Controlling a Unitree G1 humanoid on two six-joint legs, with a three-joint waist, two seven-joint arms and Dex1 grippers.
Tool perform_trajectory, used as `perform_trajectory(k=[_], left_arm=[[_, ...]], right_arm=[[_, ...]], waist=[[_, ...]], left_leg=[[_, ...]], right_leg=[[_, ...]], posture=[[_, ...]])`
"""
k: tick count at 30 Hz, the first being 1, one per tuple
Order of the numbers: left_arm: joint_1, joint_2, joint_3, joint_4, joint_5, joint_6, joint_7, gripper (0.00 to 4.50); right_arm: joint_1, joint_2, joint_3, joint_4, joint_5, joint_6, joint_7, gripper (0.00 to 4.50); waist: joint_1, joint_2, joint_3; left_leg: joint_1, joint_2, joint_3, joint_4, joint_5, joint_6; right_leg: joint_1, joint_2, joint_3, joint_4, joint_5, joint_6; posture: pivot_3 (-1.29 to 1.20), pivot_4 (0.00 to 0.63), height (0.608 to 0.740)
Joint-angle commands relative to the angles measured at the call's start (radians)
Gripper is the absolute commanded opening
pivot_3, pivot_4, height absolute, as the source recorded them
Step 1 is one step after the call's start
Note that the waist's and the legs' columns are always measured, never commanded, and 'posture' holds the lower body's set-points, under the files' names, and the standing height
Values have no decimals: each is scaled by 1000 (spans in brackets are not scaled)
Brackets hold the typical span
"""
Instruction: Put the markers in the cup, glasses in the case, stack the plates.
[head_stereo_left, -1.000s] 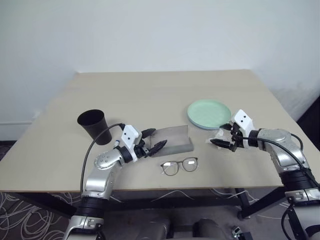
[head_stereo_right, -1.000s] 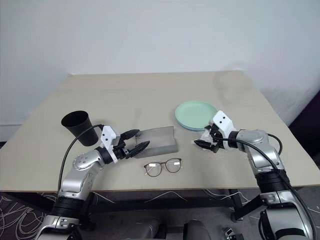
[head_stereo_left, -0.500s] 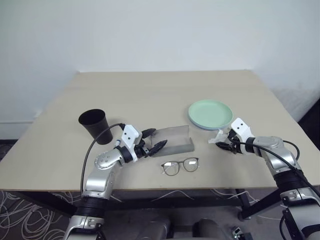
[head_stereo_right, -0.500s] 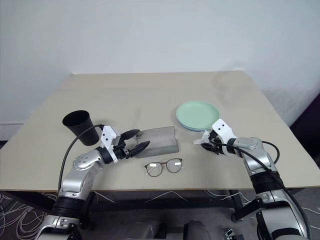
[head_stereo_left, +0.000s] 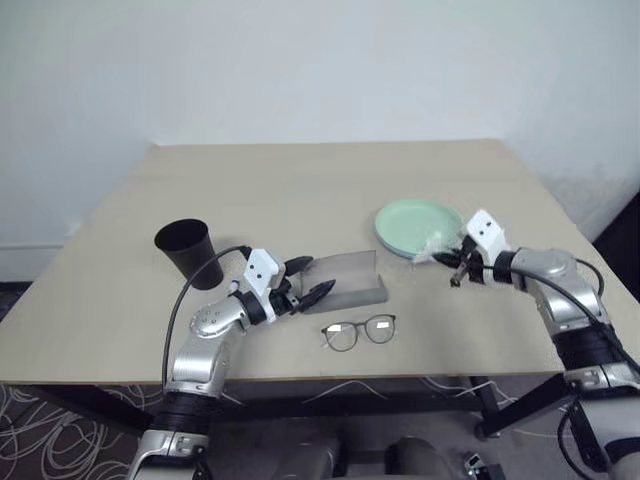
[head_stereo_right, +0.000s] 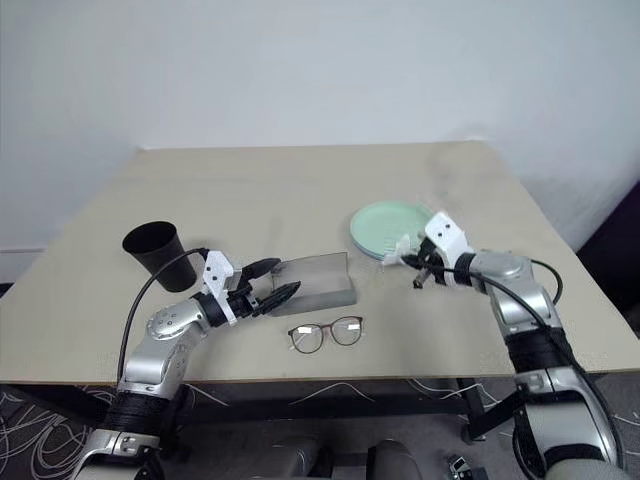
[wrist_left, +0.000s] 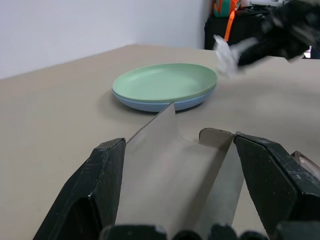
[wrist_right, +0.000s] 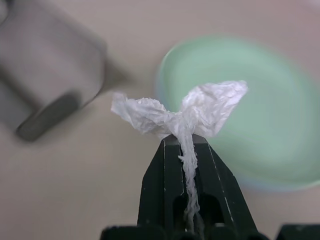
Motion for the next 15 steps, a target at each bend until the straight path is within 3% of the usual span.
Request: perform_trajectory(k=[1,7,10,15], left_arm=[[-36,-2,-5,-7,0,-16,-7,3659],[-42,0,-6,-4,0,-23,-5,3659],[-31,3,-3,-19,-2,-20,1,3659],[-15,8,1,-39,-5,-14,9,3659]], right_arm=[[-111,43,11,174,-54,-105,-61,68],[-259,107,38,528,-126,-280,-109,68],[-303,124,32,641,-139,-338,-123,634],[-325,134,13,708,-127,-395,-102,2356]], waist=[[-1,0,0],[0,0,0],[-2,0,0],[-12,0,0]], left_leg=[[0,0,0,0,0,0],[0,0,0,0,0,0],[0,0,0,-1,0,0],[0,0,0,-3,1,-1]], right_leg=[[0,0,0,0,0,0],[0,1,0,0,3,-5],[-1,1,1,-1,3,-5],[-1,2,2,-1,3,-6]], posture=[[0,0,736],[0,0,736],[0,0,736],[0,0,736]])
